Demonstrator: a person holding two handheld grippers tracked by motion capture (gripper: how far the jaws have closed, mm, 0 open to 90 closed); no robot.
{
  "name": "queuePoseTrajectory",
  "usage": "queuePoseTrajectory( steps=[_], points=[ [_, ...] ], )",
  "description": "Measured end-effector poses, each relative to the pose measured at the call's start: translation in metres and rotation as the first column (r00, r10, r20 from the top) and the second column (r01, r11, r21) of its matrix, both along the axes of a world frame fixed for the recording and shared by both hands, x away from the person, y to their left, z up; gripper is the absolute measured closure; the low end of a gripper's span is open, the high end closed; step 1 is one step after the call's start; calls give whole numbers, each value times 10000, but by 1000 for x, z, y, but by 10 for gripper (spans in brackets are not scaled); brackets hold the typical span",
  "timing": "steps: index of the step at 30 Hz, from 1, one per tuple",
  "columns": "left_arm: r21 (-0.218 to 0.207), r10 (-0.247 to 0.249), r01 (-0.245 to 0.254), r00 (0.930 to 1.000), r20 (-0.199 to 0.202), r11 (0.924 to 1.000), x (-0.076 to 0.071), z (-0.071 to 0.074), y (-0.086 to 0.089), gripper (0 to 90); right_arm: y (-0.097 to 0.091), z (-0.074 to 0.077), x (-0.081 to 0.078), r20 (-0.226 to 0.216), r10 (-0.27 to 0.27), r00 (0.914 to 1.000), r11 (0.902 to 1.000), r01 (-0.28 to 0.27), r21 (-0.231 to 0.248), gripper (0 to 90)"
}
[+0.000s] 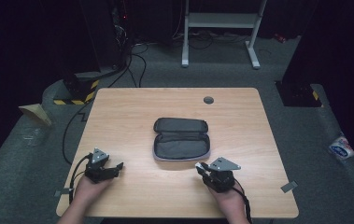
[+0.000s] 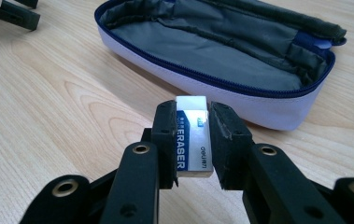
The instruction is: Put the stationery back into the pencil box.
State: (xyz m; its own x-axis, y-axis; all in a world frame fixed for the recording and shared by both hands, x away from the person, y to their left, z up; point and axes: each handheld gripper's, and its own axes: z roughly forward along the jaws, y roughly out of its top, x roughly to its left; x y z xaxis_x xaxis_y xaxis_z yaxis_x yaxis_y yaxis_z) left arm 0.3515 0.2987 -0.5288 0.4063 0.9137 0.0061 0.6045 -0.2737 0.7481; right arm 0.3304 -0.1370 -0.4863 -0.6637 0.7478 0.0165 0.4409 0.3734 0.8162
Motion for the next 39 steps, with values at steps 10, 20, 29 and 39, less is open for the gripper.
queuePoseTrajectory(
  steps=[10, 20, 29, 39],
  points=[
    [-1, -37, 37, 10000, 3, 10000, 0, 0, 0, 263, -2, 5, 0, 193, -124, 9997, 9999, 122, 102, 724],
    [-8, -32, 32, 10000, 0, 10000, 0, 0, 0, 262, -6, 11, -1, 445, -311, 9985, 9991, 298, 290, 724],
    [-5, -37, 37, 10000, 3, 10000, 0, 0, 0, 262, -10, 17, -1, 653, -489, 9967, 9980, 462, 424, 724],
    [3, 48, -48, 10000, -8, 10000, -1, 0, -1, 262, -9, 27, 0, 906, -561, 9943, 9961, 495, 737, 725]
  ],
)
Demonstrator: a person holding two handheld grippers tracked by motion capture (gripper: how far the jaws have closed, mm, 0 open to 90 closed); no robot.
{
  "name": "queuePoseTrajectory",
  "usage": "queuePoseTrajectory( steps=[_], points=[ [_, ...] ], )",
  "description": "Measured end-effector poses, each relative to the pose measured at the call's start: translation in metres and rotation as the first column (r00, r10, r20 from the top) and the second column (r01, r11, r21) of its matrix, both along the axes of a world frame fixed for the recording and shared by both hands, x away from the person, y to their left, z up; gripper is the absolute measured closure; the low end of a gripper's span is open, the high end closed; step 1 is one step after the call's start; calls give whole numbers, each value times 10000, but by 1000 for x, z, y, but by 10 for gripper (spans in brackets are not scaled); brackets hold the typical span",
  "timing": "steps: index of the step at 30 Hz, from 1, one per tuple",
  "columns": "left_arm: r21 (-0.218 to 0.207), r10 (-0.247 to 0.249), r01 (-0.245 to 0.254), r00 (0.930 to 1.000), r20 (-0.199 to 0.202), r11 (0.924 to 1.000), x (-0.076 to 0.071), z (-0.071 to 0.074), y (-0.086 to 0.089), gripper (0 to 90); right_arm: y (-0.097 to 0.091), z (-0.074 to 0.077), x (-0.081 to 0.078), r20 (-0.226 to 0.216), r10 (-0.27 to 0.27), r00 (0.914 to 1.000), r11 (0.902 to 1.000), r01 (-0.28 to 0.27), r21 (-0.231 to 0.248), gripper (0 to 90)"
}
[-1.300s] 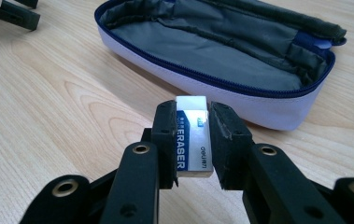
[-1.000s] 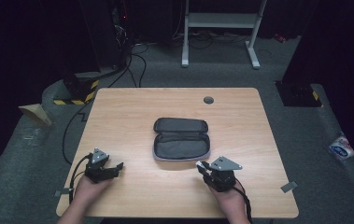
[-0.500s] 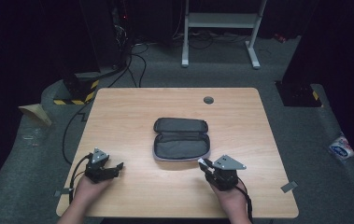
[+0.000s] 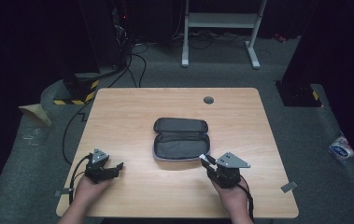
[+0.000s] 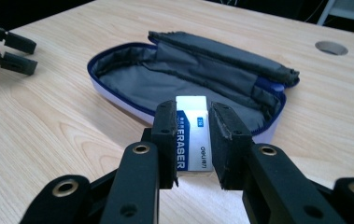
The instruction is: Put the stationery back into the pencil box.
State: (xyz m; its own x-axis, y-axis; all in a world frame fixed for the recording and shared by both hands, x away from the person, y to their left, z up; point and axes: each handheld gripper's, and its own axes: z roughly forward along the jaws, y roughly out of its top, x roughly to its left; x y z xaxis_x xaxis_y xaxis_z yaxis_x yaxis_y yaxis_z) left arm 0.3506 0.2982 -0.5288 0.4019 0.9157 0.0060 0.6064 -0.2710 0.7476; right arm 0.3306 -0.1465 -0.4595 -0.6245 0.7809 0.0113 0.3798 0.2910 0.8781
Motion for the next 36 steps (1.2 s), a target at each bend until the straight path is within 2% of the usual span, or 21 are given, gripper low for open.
queuePoseTrajectory(
  steps=[7, 12, 16, 25, 29, 36],
  points=[
    [-10, -11, 11, 10000, 21, 10000, 0, 0, 0, 262, 5, 7, 3, 157, -26, 9999, 9998, 22, 206, 725],
    [-13, -15, 15, 10000, 21, 10000, 0, 0, 0, 262, 13, 12, 16, 260, -46, 9997, 9996, 39, 272, 725],
    [-28, -13, 13, 10000, 11, 10000, 0, 0, 0, 262, 18, 14, 25, 128, -83, 9999, 9993, 78, 371, 725],
    [16, -44, 44, 10000, -4, 10000, 0, 0, 1, 261, 22, 19, 38, 256, -376, 9990, 9992, 372, 144, 725],
    [-17, -62, 62, 10000, -10, 10000, 0, 0, 1, 259, 21, 21, 44, 126, -522, 9986, 9986, 520, 119, 725],
    [1, -98, 98, 10000, 3, 10000, 1, 0, 1, 258, 20, 25, 49, 167, -646, 9978, 9979, 644, 93, 726]
  ],
)
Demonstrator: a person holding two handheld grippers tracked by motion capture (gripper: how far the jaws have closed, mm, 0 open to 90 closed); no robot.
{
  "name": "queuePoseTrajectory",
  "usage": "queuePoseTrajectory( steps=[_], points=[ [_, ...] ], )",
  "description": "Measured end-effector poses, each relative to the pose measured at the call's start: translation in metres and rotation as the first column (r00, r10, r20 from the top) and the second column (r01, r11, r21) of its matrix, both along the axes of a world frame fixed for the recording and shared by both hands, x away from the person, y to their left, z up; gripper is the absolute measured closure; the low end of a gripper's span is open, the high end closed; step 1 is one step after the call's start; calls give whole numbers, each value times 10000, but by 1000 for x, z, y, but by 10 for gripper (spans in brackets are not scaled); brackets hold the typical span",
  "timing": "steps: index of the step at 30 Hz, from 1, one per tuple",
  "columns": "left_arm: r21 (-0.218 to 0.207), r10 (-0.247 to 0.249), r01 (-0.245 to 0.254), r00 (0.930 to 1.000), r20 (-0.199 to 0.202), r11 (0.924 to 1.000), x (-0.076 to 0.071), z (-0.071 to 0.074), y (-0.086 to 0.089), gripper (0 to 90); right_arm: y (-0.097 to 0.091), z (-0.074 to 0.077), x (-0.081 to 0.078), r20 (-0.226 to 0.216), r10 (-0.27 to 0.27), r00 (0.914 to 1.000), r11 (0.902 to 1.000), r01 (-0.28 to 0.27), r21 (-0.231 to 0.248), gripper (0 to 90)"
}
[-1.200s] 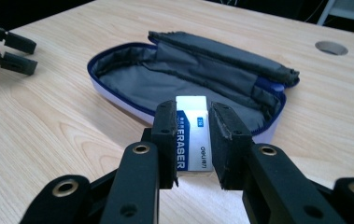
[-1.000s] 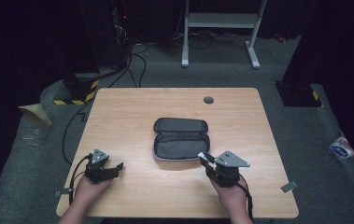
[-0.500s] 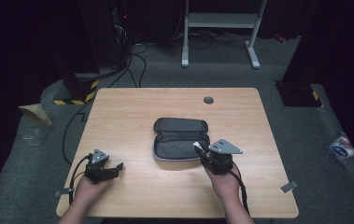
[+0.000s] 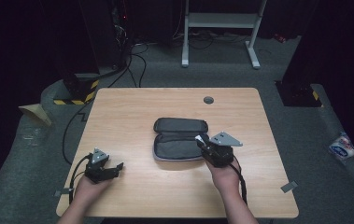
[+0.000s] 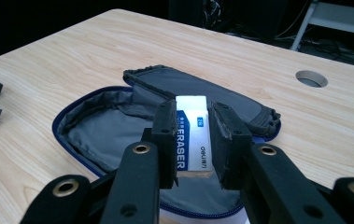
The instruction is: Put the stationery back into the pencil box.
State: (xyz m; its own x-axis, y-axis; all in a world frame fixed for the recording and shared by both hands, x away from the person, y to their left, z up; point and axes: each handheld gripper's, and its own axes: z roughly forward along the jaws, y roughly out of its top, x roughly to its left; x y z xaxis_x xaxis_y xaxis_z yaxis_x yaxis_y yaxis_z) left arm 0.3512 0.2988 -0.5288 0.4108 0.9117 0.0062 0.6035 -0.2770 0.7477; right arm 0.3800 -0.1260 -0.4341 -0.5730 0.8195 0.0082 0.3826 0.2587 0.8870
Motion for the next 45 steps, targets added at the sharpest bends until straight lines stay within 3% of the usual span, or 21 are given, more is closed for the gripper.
queuePoseTrajectory(
  steps=[11, 26, 34, 40, 45],
  points=[
    [-25, -15, 15, 10000, -9, 10000, 0, 0, 0, 257, -2, -3, 12, -147, -275, 9995, 9996, 273, -113, 725],
    [-2, -84, 84, 10000, -5, 10000, 1, 0, 0, 255, 4, -21, 35, -958, -640, 9933, 9967, 589, -552, 725],
    [32, -169, 169, 9999, 5, 9999, 1, 0, 0, 251, 7, -25, 41, -1126, -725, 9910, 9948, 637, -798, 725],
    [0, -208, 208, 9998, -17, 9998, 1, 0, 0, 250, 11, -35, 48, -1574, -938, 9831, 9916, 782, -1025, 725],
    [-6, -284, 284, 9996, -35, 9996, 2, 0, 0, 249, 16, -42, 50, -1705, -880, 9814, 9898, 670, -1255, 725]
  ],
)
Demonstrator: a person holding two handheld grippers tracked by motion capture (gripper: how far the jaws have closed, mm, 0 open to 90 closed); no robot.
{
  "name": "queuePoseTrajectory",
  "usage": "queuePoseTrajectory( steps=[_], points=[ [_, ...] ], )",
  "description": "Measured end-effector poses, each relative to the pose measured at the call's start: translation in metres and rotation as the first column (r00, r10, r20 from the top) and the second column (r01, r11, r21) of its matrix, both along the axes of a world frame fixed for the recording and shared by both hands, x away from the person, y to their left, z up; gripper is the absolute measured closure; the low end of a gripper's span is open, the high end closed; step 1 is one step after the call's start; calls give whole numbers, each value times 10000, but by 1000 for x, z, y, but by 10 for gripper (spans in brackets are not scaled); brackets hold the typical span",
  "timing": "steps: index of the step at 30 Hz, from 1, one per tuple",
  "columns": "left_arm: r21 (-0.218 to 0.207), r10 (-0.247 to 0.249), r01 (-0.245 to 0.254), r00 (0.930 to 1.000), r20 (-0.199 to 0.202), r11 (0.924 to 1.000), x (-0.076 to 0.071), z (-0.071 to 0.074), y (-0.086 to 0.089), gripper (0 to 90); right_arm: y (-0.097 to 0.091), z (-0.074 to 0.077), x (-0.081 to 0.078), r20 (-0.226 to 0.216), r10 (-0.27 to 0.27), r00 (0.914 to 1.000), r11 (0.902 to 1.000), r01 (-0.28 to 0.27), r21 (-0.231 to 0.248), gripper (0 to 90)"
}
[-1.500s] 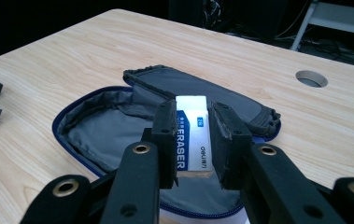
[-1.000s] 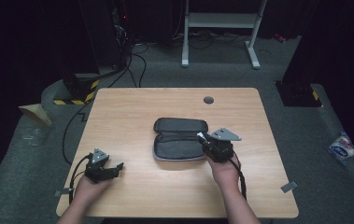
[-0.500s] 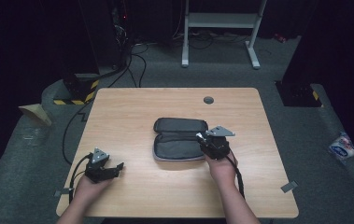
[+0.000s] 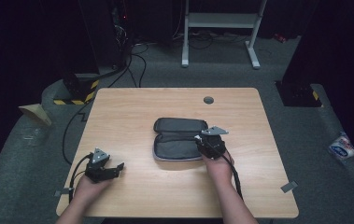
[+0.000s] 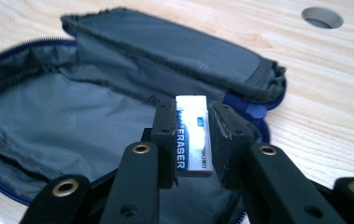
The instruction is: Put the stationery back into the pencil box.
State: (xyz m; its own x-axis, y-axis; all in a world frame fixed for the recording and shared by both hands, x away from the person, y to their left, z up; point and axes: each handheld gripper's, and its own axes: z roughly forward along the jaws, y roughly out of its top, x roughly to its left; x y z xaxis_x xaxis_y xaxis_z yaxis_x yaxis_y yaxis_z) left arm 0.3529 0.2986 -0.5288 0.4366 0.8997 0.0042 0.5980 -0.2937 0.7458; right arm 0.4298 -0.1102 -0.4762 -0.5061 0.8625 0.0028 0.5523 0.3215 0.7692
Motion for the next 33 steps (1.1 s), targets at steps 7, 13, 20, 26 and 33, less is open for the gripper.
queuePoseTrajectory(
  steps=[7, 13, 20, 26, 33],
  points=[
    [-34, 73, -73, 10000, 26, 10000, -1, 0, -1, 249, 2, -4, -1, -74, -10, 10000, 9996, 12, 298, 724],
    [0, 61, -61, 10000, 13, 10000, -1, 0, -1, 249, 3, -5, -1, -186, 9, 9998, 9999, -7, 126, 723],
    [17, 47, -47, 10000, 25, 10000, -1, 0, 0, 249, 4, -6, -3, -143, 97, 9999, 9999, -95, 116, 650],
    [3, 64, -64, 10000, 12, 10000, -1, 0, -1, 249, 4, -3, -3, -149, 207, 9997, 9986, -199, 487, 576],
    [-3, 64, -64, 10000, 10, 10000, -1, 0, -1, 249, -6, 9, -10, 307, 262, 9992, 9966, -285, 775, 475]
  ],
)
